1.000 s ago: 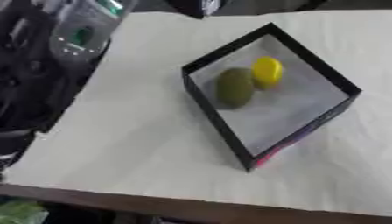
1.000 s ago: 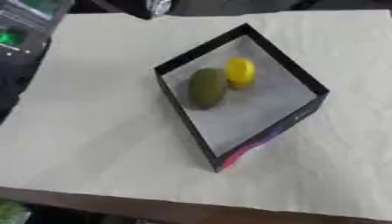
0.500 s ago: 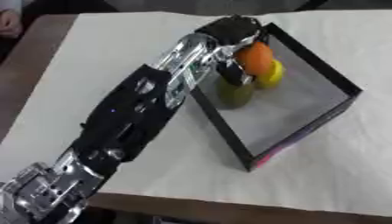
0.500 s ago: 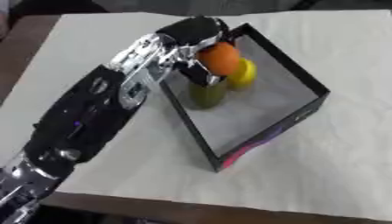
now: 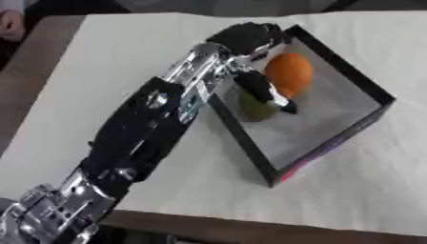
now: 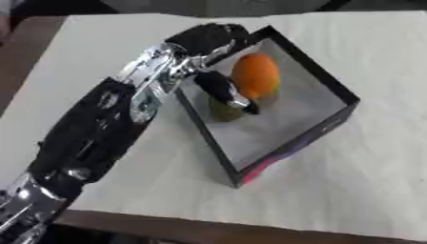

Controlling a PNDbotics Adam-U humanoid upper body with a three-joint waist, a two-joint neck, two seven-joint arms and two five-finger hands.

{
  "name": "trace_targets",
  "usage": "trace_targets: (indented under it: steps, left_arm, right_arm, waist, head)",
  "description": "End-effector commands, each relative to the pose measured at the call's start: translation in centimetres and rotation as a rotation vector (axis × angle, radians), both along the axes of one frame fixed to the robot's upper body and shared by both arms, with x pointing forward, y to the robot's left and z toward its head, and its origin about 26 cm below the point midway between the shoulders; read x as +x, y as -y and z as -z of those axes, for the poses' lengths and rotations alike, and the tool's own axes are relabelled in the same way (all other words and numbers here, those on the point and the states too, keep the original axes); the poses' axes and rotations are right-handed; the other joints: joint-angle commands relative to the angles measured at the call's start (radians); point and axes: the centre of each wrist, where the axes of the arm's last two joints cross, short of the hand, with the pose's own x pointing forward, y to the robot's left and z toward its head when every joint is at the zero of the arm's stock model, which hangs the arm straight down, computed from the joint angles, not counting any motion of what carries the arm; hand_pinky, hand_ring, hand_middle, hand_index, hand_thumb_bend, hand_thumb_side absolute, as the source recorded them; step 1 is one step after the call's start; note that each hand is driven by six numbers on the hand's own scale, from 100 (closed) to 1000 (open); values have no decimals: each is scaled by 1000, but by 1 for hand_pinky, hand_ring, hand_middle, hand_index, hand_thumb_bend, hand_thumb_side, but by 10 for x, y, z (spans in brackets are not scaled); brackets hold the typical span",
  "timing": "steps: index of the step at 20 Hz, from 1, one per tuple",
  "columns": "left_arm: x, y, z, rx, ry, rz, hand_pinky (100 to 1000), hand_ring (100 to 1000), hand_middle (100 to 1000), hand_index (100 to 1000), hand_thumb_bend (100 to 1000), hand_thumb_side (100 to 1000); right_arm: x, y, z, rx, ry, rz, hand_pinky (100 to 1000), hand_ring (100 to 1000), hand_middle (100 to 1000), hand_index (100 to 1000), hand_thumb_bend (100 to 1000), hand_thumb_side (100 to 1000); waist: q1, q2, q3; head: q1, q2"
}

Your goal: Pick up objects on the table and place them in the box.

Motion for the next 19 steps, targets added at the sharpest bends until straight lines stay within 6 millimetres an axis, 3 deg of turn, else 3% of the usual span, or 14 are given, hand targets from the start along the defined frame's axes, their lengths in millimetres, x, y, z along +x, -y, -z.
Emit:
trace_targets:
  steps: [1, 2, 3, 6, 10, 14, 19]
  left_arm:
    - [-9, -27, -38, -114, 77, -39, 836, 862, 850, 928, 1000, 664]
    - [-14, -39, -51, -174, 105, -54, 832, 859, 850, 926, 997, 634]
    - [-19, -51, -62, -235, 129, -69, 819, 849, 844, 919, 911, 607]
    - [-36, -96, -95, -452, 194, -115, 793, 832, 837, 915, 790, 562]
    - [-66, -156, -117, -805, 231, -86, 743, 792, 810, 905, 616, 536]
    - [-86, -202, -114, -1139, 252, -57, 700, 749, 765, 860, 538, 505]
    - [-91, -242, -89, -1344, 257, -140, 689, 741, 758, 852, 542, 510]
  right_arm:
    - [-5, 2, -8, -16, 27, 12, 839, 802, 768, 875, 377, 259]
    - [-5, 3, -8, -16, 26, 16, 839, 802, 768, 875, 377, 259]
    - [-6, 4, -7, -16, 26, 19, 839, 802, 768, 875, 377, 258]
    - [-7, 6, -7, -16, 28, 33, 839, 802, 768, 875, 376, 259]
    - [-8, 9, -5, -13, 23, 47, 839, 802, 767, 875, 375, 260]
    - [-9, 9, -3, -11, 21, 54, 839, 802, 768, 875, 374, 260]
    - [-10, 8, -2, -17, 19, 50, 838, 802, 768, 875, 383, 253]
  waist:
    - [-8, -32, 6]
    - [-9, -33, 9]
    - [-9, -34, 11]
    - [-11, -33, 20]
    - [-17, -32, 32]
    - [-30, -30, 40]
    - [-49, -26, 45]
  head:
    - [-15, -1]
    - [-22, -1]
    - [-29, -1]
    - [-51, -1]
    - [-69, -1]
    - [-65, -1]
    - [-64, -1]
